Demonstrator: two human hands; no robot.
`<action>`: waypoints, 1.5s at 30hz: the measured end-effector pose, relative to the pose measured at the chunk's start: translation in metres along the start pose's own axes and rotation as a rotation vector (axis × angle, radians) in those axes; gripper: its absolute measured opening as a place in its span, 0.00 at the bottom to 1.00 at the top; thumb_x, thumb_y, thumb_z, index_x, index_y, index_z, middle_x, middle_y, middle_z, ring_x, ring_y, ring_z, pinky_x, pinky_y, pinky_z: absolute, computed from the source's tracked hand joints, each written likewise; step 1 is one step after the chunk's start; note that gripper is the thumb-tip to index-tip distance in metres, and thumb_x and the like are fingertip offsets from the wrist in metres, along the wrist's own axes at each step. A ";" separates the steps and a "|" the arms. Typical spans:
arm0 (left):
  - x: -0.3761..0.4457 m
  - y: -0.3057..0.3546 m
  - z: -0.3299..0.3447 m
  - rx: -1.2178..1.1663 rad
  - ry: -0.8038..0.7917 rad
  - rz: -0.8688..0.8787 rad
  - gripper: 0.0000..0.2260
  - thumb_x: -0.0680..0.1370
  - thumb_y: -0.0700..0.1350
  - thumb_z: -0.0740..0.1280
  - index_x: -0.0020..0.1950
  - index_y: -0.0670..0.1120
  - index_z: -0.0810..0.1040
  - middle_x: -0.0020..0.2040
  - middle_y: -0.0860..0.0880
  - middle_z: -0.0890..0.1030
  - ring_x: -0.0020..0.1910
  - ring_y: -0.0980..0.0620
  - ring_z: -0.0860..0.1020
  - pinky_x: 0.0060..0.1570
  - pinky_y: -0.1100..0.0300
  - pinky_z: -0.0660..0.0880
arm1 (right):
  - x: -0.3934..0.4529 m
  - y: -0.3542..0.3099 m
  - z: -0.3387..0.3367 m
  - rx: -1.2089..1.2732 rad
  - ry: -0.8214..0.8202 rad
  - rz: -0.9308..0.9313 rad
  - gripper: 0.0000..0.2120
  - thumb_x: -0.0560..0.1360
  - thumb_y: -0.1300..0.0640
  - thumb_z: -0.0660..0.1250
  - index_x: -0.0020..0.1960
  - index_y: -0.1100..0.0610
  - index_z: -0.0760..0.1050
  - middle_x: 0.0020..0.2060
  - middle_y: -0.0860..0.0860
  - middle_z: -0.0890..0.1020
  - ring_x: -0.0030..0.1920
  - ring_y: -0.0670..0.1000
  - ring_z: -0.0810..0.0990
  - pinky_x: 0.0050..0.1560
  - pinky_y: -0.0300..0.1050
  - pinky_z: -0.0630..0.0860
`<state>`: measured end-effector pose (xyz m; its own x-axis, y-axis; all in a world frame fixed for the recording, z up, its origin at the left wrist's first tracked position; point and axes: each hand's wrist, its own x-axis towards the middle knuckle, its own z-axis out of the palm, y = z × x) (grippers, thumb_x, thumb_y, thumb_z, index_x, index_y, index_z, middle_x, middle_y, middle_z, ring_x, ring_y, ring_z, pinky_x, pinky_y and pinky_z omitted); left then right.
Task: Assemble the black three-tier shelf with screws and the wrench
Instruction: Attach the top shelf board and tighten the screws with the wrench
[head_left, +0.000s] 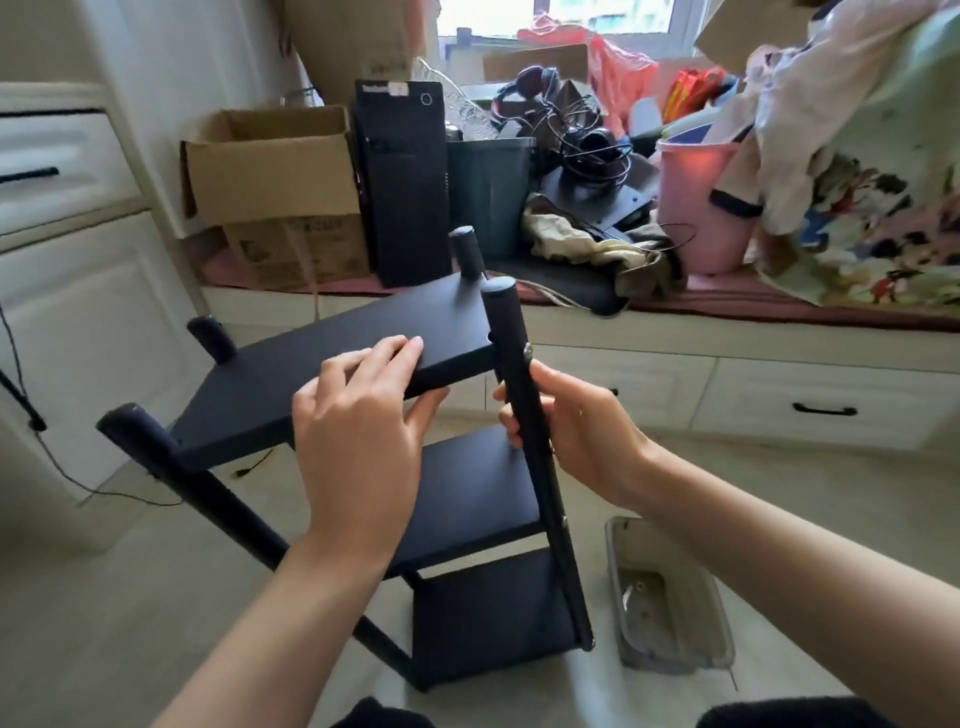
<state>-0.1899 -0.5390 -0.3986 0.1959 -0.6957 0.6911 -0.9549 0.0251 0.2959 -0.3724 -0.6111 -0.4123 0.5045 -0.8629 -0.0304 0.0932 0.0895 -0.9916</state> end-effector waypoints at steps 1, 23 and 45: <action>-0.002 0.008 0.003 -0.002 -0.007 0.012 0.20 0.75 0.48 0.74 0.67 0.46 0.80 0.64 0.48 0.81 0.61 0.42 0.78 0.59 0.45 0.70 | -0.008 0.002 -0.007 -0.015 0.015 0.003 0.21 0.77 0.40 0.58 0.50 0.57 0.79 0.40 0.55 0.76 0.43 0.53 0.73 0.52 0.50 0.66; -0.034 0.089 0.051 0.062 0.046 0.310 0.19 0.71 0.40 0.79 0.62 0.43 0.84 0.60 0.46 0.84 0.61 0.43 0.82 0.60 0.43 0.77 | -0.065 0.036 -0.092 0.279 0.168 -0.066 0.14 0.72 0.47 0.60 0.39 0.53 0.80 0.41 0.53 0.76 0.41 0.53 0.73 0.48 0.48 0.69; -0.060 0.002 0.022 -0.602 0.190 -0.576 0.19 0.75 0.42 0.73 0.60 0.52 0.68 0.60 0.50 0.72 0.59 0.47 0.74 0.58 0.55 0.69 | -0.045 0.041 -0.104 -0.160 0.491 -0.148 0.29 0.79 0.36 0.47 0.51 0.56 0.78 0.41 0.52 0.79 0.45 0.52 0.76 0.53 0.49 0.72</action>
<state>-0.2084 -0.5132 -0.4539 0.6996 -0.5866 0.4080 -0.4237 0.1193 0.8979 -0.4811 -0.6203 -0.4650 0.0319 -0.9950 0.0946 -0.0186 -0.0952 -0.9953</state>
